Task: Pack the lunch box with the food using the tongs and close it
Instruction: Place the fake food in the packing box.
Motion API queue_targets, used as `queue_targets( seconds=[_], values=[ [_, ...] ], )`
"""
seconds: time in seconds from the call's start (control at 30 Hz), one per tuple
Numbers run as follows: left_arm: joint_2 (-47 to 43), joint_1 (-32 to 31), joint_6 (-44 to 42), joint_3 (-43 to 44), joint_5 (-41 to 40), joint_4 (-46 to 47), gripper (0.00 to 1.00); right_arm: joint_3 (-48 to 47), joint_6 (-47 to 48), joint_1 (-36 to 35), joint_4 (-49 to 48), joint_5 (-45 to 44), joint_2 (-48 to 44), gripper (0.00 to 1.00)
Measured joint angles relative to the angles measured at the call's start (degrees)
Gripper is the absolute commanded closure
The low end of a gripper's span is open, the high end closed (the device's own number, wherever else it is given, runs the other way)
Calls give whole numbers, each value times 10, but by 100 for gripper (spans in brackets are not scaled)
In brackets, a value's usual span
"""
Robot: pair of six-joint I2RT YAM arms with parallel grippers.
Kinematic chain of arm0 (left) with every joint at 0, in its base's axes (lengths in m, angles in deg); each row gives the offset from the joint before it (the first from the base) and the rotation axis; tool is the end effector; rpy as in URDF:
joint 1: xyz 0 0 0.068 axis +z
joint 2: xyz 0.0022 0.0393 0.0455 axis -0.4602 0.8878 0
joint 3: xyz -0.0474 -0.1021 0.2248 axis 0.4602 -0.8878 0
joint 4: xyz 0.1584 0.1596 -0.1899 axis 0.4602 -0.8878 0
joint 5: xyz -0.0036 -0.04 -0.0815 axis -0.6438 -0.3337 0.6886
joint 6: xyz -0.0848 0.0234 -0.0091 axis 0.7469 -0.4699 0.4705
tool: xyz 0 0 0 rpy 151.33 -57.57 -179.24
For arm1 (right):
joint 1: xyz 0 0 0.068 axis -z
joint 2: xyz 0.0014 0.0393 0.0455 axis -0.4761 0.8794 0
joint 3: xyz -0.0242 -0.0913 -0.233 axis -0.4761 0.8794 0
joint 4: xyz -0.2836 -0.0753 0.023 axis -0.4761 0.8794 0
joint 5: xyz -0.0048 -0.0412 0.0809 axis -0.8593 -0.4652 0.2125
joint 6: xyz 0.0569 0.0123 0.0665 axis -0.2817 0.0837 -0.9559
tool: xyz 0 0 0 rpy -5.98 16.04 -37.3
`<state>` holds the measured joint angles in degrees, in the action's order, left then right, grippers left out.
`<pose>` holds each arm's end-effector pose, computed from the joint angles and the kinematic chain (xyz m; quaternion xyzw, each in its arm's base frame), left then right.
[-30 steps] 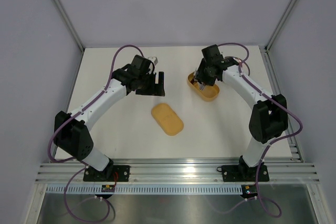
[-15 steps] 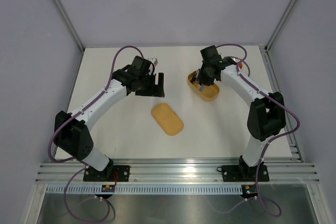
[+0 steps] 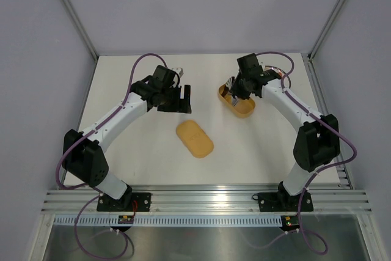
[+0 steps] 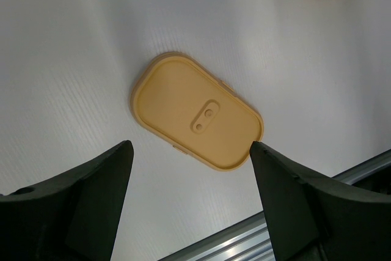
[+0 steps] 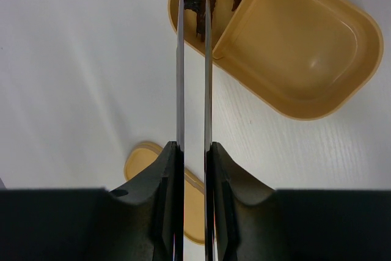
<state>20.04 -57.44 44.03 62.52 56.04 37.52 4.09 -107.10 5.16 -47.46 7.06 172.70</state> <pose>0.3331 -0.2029 0.2374 0.0819 0.9449 -0.1861 0.2568 0.4025 0.1658 0.2265 0.1796 0.9263 0.1469 0.2967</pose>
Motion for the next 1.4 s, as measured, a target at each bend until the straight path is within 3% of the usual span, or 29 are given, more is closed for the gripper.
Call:
queue_targets(
  seconds=[1.13, 1.23, 1.27, 1.33, 1.4],
  values=[
    [-2, 0, 0, 0, 0, 0, 19, 60, -59, 0, -45, 28, -7, 79],
    [-2, 0, 0, 0, 0, 0, 19, 60, -60, 0, -49, 29, -7, 73],
    [-2, 0, 0, 0, 0, 0, 19, 61, -60, 0, -49, 29, -7, 65],
    [-2, 0, 0, 0, 0, 0, 19, 61, -62, 0, -49, 30, -7, 58],
    [-3, 0, 0, -2, 0, 0, 19, 62, -63, 0, -52, 30, -7, 56]
  ],
)
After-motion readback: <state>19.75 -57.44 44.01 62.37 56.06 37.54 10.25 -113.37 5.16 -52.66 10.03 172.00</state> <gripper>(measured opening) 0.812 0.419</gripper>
